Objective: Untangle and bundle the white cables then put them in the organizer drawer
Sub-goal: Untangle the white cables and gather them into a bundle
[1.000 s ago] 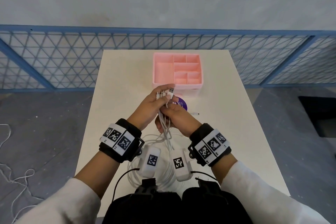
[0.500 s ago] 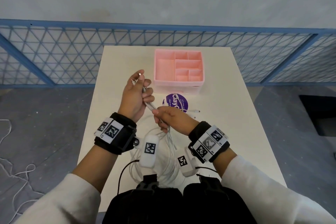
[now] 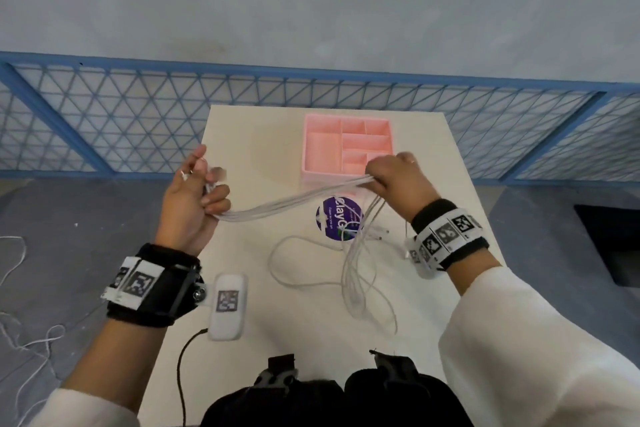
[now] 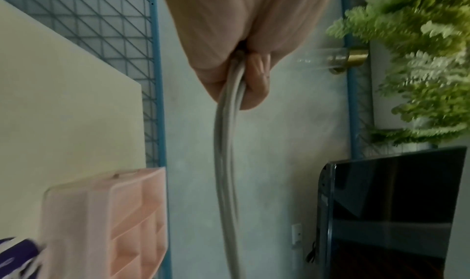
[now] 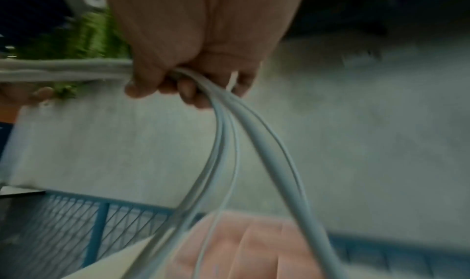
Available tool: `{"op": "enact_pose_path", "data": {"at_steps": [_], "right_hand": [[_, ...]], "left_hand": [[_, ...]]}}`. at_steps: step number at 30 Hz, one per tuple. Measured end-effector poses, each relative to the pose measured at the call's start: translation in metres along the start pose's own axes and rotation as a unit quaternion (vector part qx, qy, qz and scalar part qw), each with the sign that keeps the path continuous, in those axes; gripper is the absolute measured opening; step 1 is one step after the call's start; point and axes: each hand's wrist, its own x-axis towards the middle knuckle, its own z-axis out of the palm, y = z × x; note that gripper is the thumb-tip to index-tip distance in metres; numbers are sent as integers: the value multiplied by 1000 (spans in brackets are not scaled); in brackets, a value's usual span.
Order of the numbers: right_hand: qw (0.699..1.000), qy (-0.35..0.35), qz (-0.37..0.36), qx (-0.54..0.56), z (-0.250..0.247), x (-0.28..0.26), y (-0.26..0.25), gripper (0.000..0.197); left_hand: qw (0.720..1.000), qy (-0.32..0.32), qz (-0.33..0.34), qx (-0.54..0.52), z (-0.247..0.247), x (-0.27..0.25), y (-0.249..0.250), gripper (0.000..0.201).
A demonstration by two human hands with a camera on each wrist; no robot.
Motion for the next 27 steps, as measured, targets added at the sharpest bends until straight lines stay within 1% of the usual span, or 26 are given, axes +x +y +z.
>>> {"op": "enact_pose_path", "data": {"at_steps": [1,2,3,4,5,6,7,8,10,12,13,14,17,19,22,25,26,27], "right_hand": [[994,72,-31,-71,-13,1,2,22],[988,119,-37,-92,-22,0,7,22],[991,120,-16,-54,-28,-1,8,24],[996,86,27,28,-28,-4,4,23],[988,21,85,131,-19,-7,-1,22],[966,-42,140,213,-6,-13,-7,22],[945,-68,167,273,9,-20,-11,23],[924,-73,182,327,22,-26,-13,24],[883,-80,209,413,38,-39,-12,26],[846,-132,242,457,48,-51,-6,27],[838,-167,251,454,54,-55,-2,24],[841,-198,252,436,60,-59,3,23],[878,-257,213,343,80,-70,20,30],[892,-241,210,320,86,-76,31,28],[904,-205,248,281,91,-80,39,13],[930,-213,238,184,100,-84,49,11],[933,-200,246,171,101,-86,52,6],[932,-174,260,181,99,-86,53,4]], "left_hand": [[1000,-4,11,-17,-2,4,8,19],[999,-7,24,-30,-4,8,16,19],[998,-5,39,-40,-7,12,20,20],[997,1,52,-48,-9,16,19,20],[996,8,61,-57,-9,19,15,18],[996,16,63,-67,-10,21,7,15],[995,22,56,-83,-11,23,-3,12],[994,24,42,-101,-12,25,-12,11],[993,26,14,-116,-19,26,-22,12],[994,36,6,-107,-27,29,-24,15],[994,46,8,-99,-29,31,-24,15],[994,57,10,-88,-30,33,-24,16],[996,73,16,-55,-31,38,-27,16],[996,82,22,-36,-32,42,-28,14],[994,105,38,-8,-31,46,-26,14],[992,113,55,13,-30,48,-25,15],[992,113,57,12,-31,50,-24,16],[992,112,56,7,-31,52,-23,16]]}}
